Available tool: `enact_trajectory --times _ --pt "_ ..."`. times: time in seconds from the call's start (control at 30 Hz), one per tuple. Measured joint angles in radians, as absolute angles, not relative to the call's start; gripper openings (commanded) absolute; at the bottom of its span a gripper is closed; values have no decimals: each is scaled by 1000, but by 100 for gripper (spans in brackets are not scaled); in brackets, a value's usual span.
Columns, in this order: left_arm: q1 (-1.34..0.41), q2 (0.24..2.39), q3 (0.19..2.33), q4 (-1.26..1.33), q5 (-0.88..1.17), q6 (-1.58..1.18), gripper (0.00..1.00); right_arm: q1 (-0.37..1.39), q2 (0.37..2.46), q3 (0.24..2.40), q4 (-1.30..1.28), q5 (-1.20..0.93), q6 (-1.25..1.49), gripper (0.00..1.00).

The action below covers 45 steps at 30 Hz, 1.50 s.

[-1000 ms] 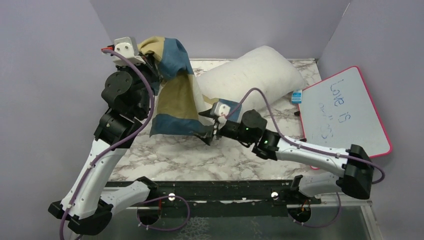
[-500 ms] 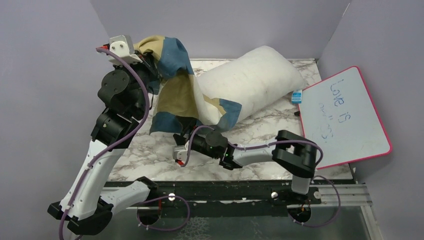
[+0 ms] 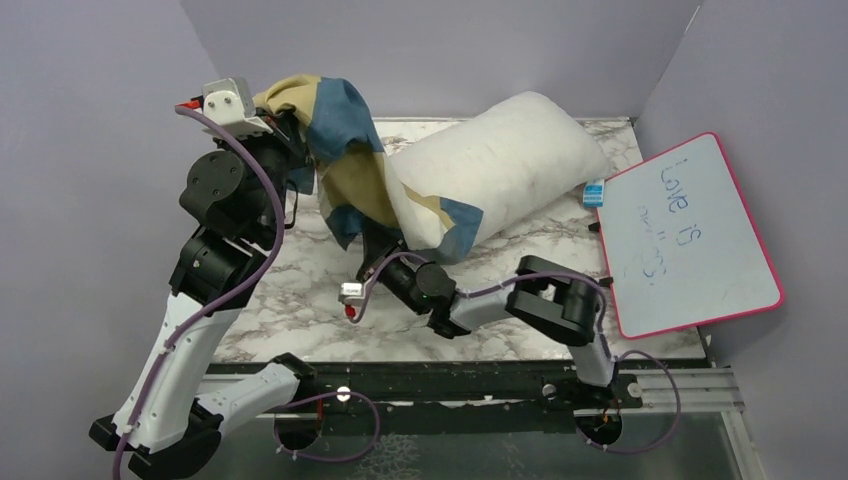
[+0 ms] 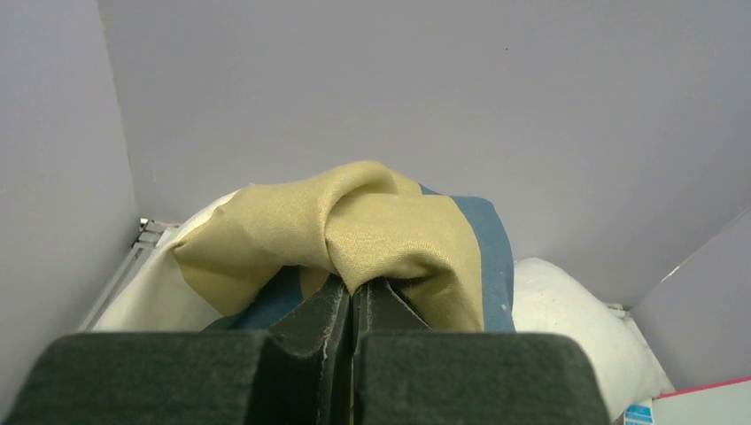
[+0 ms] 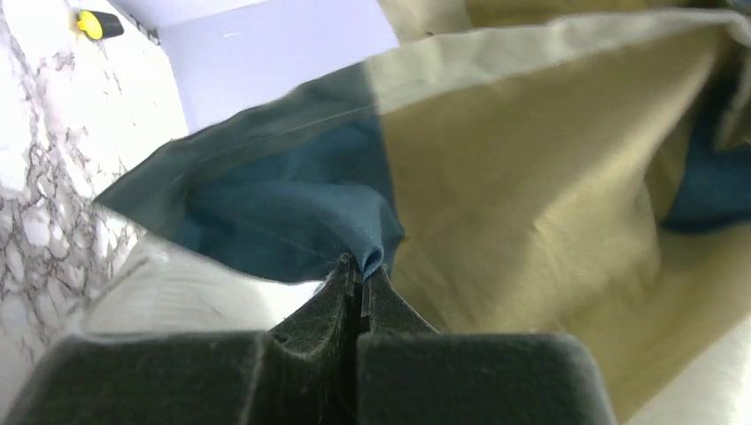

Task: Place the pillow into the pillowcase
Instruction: Flatten out the pillowcase at the center of the board.

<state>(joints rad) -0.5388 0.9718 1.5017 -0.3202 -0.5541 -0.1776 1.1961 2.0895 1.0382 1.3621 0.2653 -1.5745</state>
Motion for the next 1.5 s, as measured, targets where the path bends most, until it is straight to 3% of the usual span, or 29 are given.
enact_trajectory --times 0.23,0.47,0.6,0.67,0.8,0.9,0.93,1.03,1.1,1.27,1.5 --pt "-539 957 1501 -322 -580 -160 0 1271 1600 913 1008 340 -1224 1" --pt "-539 915 1451 -352 -604 -176 0 1278 1124 1121 421 303 -546 1" --pt "-539 908 1409 -395 -602 -224 0 1153 1184 1466 134 344 -345 1" --pt "-539 920 1390 -414 -596 -245 0 995 1258 1605 7 300 -257 1" --pt "-532 1014 1378 -443 -537 -282 0 698 1402 1690 -187 181 -122 1" --pt "-478 1142 1370 -457 -366 -319 0 561 1535 1686 -286 109 -40 1" --pt "-450 1190 1365 -456 -306 -332 7 522 1578 1673 -306 85 -17 1" --pt "-278 1391 1362 -458 -29 -367 44 420 1694 1623 -364 21 55 1" --pt "-177 1512 1392 -480 71 -387 54 371 1749 1610 -406 -1 97 1" --pt "-59 1701 1555 -584 105 -349 57 322 1771 1601 -421 -19 163 1" --pt "-292 1398 1407 -589 49 -263 60 323 1763 1602 -413 -19 186 1"
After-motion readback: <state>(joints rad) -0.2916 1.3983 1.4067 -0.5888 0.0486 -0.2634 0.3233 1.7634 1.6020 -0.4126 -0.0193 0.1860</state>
